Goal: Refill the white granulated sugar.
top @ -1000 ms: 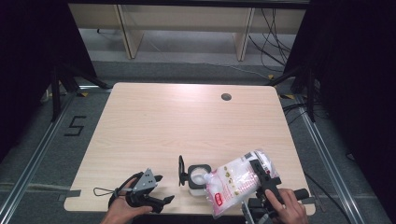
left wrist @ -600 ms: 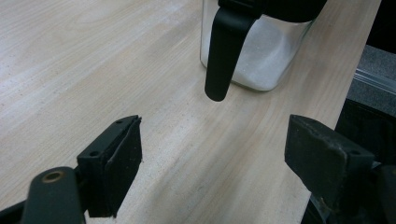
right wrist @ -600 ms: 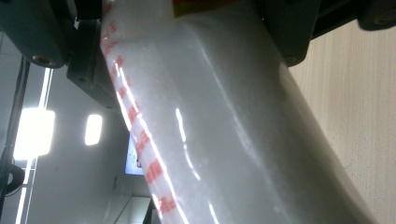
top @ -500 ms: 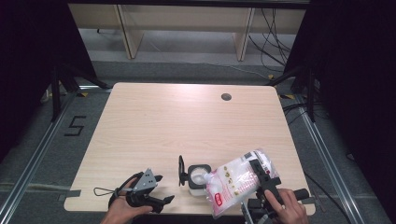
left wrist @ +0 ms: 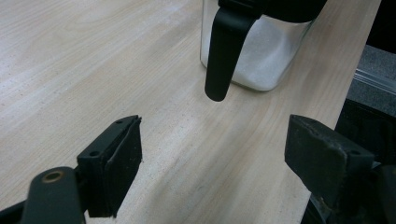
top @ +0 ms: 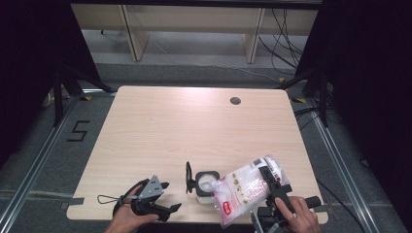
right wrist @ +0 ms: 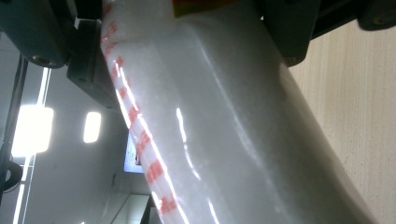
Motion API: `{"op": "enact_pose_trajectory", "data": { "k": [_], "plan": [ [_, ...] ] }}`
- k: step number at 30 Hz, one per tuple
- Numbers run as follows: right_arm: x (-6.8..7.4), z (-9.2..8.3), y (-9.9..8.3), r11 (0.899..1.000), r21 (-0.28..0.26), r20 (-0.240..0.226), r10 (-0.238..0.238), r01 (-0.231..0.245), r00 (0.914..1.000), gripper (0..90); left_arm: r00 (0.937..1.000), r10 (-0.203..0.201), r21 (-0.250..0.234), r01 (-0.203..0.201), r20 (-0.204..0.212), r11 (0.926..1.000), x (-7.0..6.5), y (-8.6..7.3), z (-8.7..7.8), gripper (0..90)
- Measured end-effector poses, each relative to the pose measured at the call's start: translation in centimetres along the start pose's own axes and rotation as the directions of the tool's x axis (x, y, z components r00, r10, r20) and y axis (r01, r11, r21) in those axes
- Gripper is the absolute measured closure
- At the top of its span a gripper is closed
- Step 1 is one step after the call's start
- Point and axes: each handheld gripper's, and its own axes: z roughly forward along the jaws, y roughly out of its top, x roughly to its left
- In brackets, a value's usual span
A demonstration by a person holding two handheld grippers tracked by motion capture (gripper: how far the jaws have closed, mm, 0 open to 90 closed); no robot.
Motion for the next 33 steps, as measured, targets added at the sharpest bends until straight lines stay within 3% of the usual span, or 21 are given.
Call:
{"op": "enact_pose_trajectory", "data": {
  "k": [2,4,5,6,7,8,9,11,13,14,15,22,26,28,29,30,31,33],
  "plan": [
    [-0.09,-0.01,0.00,1.000,-0.002,0.002,-0.006,0.006,1.0000,41.8,1.0000,0.000,0.000,0.000,-0.001,1.0000,0.01,0.00,-0.01,18.6],
    [-0.61,0.05,0.07,0.997,-0.022,0.016,-0.074,0.074,0.9972,41.8,1.0000,0.000,-0.001,0.000,0.000,1.0000,0.01,0.00,-0.01,18.6],
    [-0.02,-0.02,-0.08,1.000,-0.010,0.011,0.014,-0.014,0.9998,41.8,1.0000,0.001,0.000,-0.001,0.000,1.0000,0.01,0.00,-0.01,18.6],
    [-0.25,-0.05,0.00,1.000,-0.005,0.012,-0.019,0.019,0.9997,41.8,1.0000,-0.009,-0.008,0.009,0.001,0.9999,-0.07,-0.01,0.06,18.6],
    [-0.24,-0.05,0.02,1.000,-0.004,0.010,-0.021,0.021,0.9997,41.8,0.9999,-0.011,-0.009,0.011,0.001,0.9999,-0.09,-0.01,0.07,18.6],
    [-0.51,0.03,0.09,0.998,-0.016,0.009,-0.063,0.063,0.9980,41.8,0.9999,-0.012,-0.009,0.012,0.001,0.9999,-0.09,-0.01,0.07,18.6],
    [-0.50,0.12,0.06,0.997,-0.030,0.019,-0.067,0.067,0.9976,41.8,0.9999,-0.011,-0.009,0.011,0.001,0.9999,-0.09,-0.01,0.07,18.6],
    [-0.30,0.11,0.04,0.999,-0.023,0.016,-0.044,0.045,0.9989,41.8,1.0000,0.000,0.000,0.000,0.000,1.0000,0.00,0.00,0.00,18.6],
    [-0.40,-0.02,0.11,0.999,-0.005,0.003,-0.054,0.054,0.9985,41.8,0.9999,-0.011,-0.009,0.011,0.001,0.9999,-0.08,-0.01,0.07,18.6],
    [-0.35,0.14,0.04,0.998,-0.029,0.020,-0.051,0.052,0.9985,41.8,0.9999,-0.014,-0.014,0.014,0.000,0.9998,-0.13,-0.03,0.11,18.6],
    [-0.43,-0.02,0.09,0.999,-0.008,0.002,-0.049,0.049,0.9988,41.8,0.9999,-0.014,-0.014,0.014,0.000,0.9998,-0.13,-0.03,0.11,18.6],
    [-0.30,0.01,0.02,0.999,-0.014,0.014,-0.040,0.040,0.9991,41.8,0.9999,-0.013,-0.014,0.013,0.000,0.9998,-0.13,-0.03,0.10,18.6],
    [-0.69,-0.13,0.02,0.997,0.004,0.020,-0.081,0.081,0.9965,41.8,0.9999,-0.011,-0.012,0.011,-0.001,0.9999,-0.11,-0.02,0.11,18.6],
    [-0.59,-0.09,-0.02,0.998,0.003,0.007,-0.068,0.068,0.9977,41.8,0.9999,-0.016,-0.016,0.016,0.001,0.9997,-0.14,-0.03,0.14,18.6],
    [-0.26,-0.10,-0.06,1.000,0.010,0.005,-0.023,0.023,0.9997,41.9,0.9999,-0.016,-0.016,0.016,0.001,0.9997,-0.14,-0.04,0.14,18.6],
    [-0.43,-0.01,-0.02,0.999,-0.004,0.009,-0.048,0.049,0.9988,41.8,1.0000,-0.003,-0.005,0.003,0.001,1.0000,-0.05,-0.02,0.06,18.6],
    [-0.62,0.07,0.01,0.997,-0.022,0.023,-0.079,0.080,0.9966,41.8,0.9999,-0.016,-0.017,0.016,0.001,0.9997,-0.14,-0.04,0.14,18.6],
    [-0.77,-0.13,0.13,0.996,-0.004,0.019,-0.085,0.085,0.9962,41.9,0.9999,-0.011,-0.011,0.011,-0.002,0.9999,-0.11,-0.03,0.11,18.6]
  ]
}}
